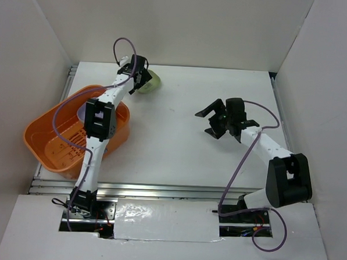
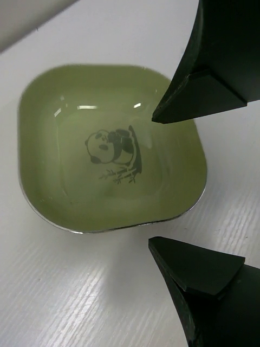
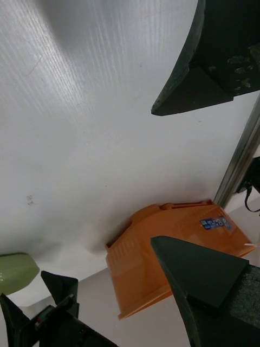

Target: Place the plates into the plastic bin on the countertop

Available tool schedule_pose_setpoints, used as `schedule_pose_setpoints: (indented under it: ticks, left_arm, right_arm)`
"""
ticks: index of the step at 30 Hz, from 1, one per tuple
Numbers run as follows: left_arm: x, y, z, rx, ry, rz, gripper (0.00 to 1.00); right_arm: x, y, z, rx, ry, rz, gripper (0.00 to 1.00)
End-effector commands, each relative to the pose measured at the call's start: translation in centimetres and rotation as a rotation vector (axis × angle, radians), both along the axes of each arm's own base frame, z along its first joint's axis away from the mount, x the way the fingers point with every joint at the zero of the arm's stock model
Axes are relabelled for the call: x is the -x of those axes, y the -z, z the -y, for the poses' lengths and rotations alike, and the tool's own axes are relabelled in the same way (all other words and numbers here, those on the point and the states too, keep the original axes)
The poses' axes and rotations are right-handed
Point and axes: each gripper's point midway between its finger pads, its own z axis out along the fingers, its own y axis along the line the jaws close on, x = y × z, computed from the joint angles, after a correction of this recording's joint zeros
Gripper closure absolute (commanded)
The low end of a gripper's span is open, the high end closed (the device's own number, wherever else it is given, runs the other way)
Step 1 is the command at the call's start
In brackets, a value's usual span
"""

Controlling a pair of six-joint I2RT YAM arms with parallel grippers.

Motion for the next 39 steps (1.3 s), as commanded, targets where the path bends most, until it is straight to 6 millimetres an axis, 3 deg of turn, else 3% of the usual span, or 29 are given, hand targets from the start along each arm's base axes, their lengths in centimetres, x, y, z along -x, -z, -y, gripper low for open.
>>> schedule_pose_setpoints:
  ticks: [1, 6, 9, 10, 13, 17, 20, 22, 23, 24, 25, 26, 28, 29, 31, 32, 33, 34, 35, 37, 38, 39]
  left_arm:
    - [0.3, 2.8, -0.1, -0.026, -0.05, -0.04, 0.01]
    - [0.3, 4.3, -0.3, -0.012, -0.062, -0.056, 0.06]
    - [-0.6, 4.8, 0.3, 0.025, -0.035, -0.032, 0.32]
    - [-1.0, 4.7, 1.1, 0.056, -0.008, -0.019, 0.63]
    - [-1.2, 4.3, 2.5, 0.091, 0.022, -0.003, 0.96]
    - [-1.4, 2.9, 4.4, 0.127, 0.074, 0.028, 1.0]
    - [-2.1, -2.2, 7.7, 0.157, 0.211, 0.141, 1.0]
    - [-2.2, -9.2, 10.9, 0.181, 0.339, 0.3, 1.0]
    - [-1.6, -11.7, 12.2, 0.167, 0.426, 0.35, 1.0]
    - [-0.4, -16.5, 13.5, 0.168, 0.476, 0.433, 1.0]
    - [0.4, -19.0, 13.8, 0.146, 0.512, 0.477, 1.0]
    - [2.0, -23.7, 13.3, 0.138, 0.505, 0.543, 1.0]
    - [4.1, -25.3, 12.2, 0.124, 0.469, 0.532, 1.0]
    - [6.1, -26.8, 9.8, 0.11, 0.394, 0.505, 1.0]
    - [8.4, -27.1, 6.5, 0.084, 0.287, 0.447, 1.0]
    - [11.3, -28.1, 4.1, 0.089, 0.218, 0.398, 1.0]
    - [12.4, -26.7, 1.3, 0.07, 0.14, 0.335, 1.0]
    - [13.7, -26.5, -1.2, 0.051, 0.066, 0.306, 1.0]
    - [16.6, -25.9, -4.7, 0.043, -0.019, 0.25, 1.0]
    - [19.1, -25.2, -8.0, 0.028, -0.101, 0.219, 1.0]
    - [21.6, -24.7, -10.5, 0.019, -0.154, 0.206, 1.0]
    - [22.6, -24.3, -11.6, 0.016, -0.175, 0.201, 1.0]
  right_arm:
    - [-1.2, -1.8, -1.2, -0.026, -0.041, 0.056, 0.0]
    - [-1.2, -1.7, -1.2, -0.036, -0.046, 0.054, 0.0]
    - [-1.1, -1.9, -1.3, -0.036, -0.049, 0.06, 0.0]
    - [-1.3, -1.9, -1.2, -0.035, -0.048, 0.062, 0.0]
    - [-1.5, -2.0, -1.0, -0.04, -0.043, 0.062, 0.0]
    - [-1.9, -2.2, -0.4, -0.041, -0.027, 0.062, 0.0]
    - [-2.2, -2.1, 0.6, -0.04, 0.002, 0.062, 0.0]
    - [-2.3, -2.3, 1.3, -0.043, 0.022, 0.068, 0.0]
    - [-2.4, -2.1, 1.7, -0.044, 0.037, 0.068, 0.0]
    - [-2.6, -2.1, 2.3, -0.047, 0.056, 0.071, 0.0]
    - [-2.7, -2.0, 2.7, -0.055, 0.068, 0.066, 0.0]
    - [-2.8, -1.9, 2.9, -0.058, 0.074, 0.067, 0.0]
    - [-3.2, -1.7, 3.8, -0.064, 0.097, 0.062, 0.0]
    - [-3.3, -1.4, 4.2, -0.065, 0.109, 0.055, 0.0]
    - [-3.5, -1.2, 4.5, -0.068, 0.123, 0.047, 0.0]
    - [-3.5, -1.1, 4.6, -0.067, 0.122, 0.044, 0.0]
    - [-3.6, -0.9, 4.7, -0.064, 0.126, 0.037, 0.0]
    - [-3.8, -1.1, 4.8, -0.06, 0.13, 0.04, 0.0]
    - [-3.8, -1.0, 4.9, -0.053, 0.131, 0.035, 0.0]
    - [-3.9, -1.3, 4.9, -0.048, 0.137, 0.036, 0.0]
    - [-4.1, -1.5, 5.0, -0.042, 0.142, 0.04, 0.0]
    - [-4.1, -1.6, 5.0, -0.04, 0.143, 0.037, 0.0]
